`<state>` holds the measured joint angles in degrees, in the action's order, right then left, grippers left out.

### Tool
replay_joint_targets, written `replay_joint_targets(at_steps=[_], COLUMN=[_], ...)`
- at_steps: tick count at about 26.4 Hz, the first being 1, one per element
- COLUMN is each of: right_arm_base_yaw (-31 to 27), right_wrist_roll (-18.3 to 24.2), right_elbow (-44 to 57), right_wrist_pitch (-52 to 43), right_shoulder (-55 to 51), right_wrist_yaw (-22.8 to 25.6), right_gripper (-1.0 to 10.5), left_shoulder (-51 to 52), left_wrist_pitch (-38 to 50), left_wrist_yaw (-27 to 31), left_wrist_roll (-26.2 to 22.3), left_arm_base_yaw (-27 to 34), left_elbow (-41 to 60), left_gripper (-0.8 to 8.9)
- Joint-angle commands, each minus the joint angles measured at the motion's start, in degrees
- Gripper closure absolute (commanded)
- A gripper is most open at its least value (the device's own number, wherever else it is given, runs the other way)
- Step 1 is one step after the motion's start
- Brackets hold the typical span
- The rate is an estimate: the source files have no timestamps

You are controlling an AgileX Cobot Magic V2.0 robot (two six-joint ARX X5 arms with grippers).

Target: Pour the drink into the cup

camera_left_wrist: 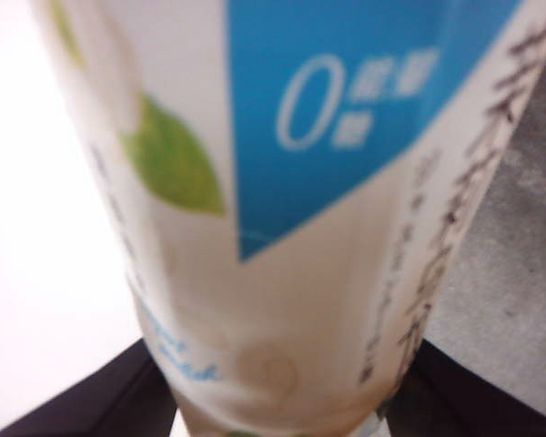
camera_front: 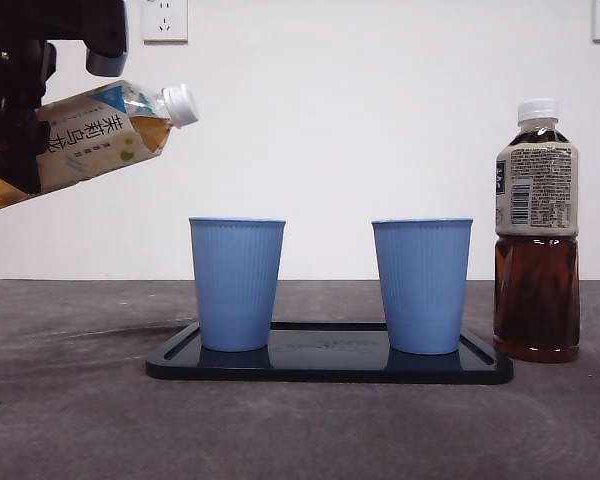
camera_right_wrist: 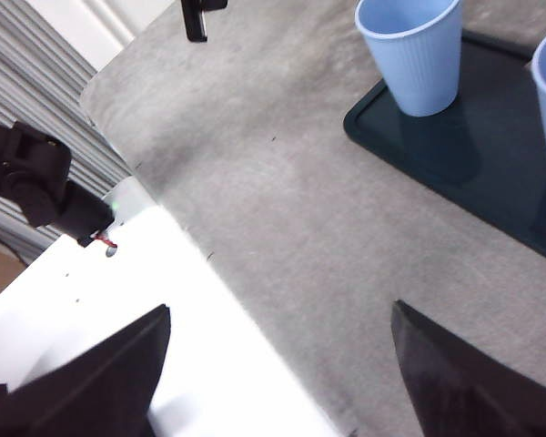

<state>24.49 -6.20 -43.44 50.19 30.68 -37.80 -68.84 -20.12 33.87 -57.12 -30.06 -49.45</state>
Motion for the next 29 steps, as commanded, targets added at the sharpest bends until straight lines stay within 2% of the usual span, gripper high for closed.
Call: replay_joint_targets(at_steps=[1,5,13,29], right_arm_base_yaw=[0.9,1.7,2.8,3.3], right_wrist_roll=[0.7,0.7,0.7,1.3], right_elbow=[-0.6,-0.6,-0.6,-0.6], right_wrist_pitch=[-0.1,0.1,0.4,1.4], right_shoulder=[0.3,0.3,0.3,0.3], right_wrist_yaw=[-1.0,-2.8,-2.7,-2.7], right_gripper=[5.7,5.7,5.7,5.7], left_shoulder=[-0.2,-1.1,-4.0,-9.9], left_wrist_pitch=[2.1,2.2,5.8,6.4], left_wrist_yaw=[1.9,6.5,11.4,13.9], left_wrist_roll=[-4.0,-6.9,-9.7,-12.7], left_arm_base_yaw=[-1.0,-1.6,-2.8,-4.7], left_elbow=[-1.6,-1.7,-1.9,-6.9], left_gripper=[5.75,5.75,5.75,5.75])
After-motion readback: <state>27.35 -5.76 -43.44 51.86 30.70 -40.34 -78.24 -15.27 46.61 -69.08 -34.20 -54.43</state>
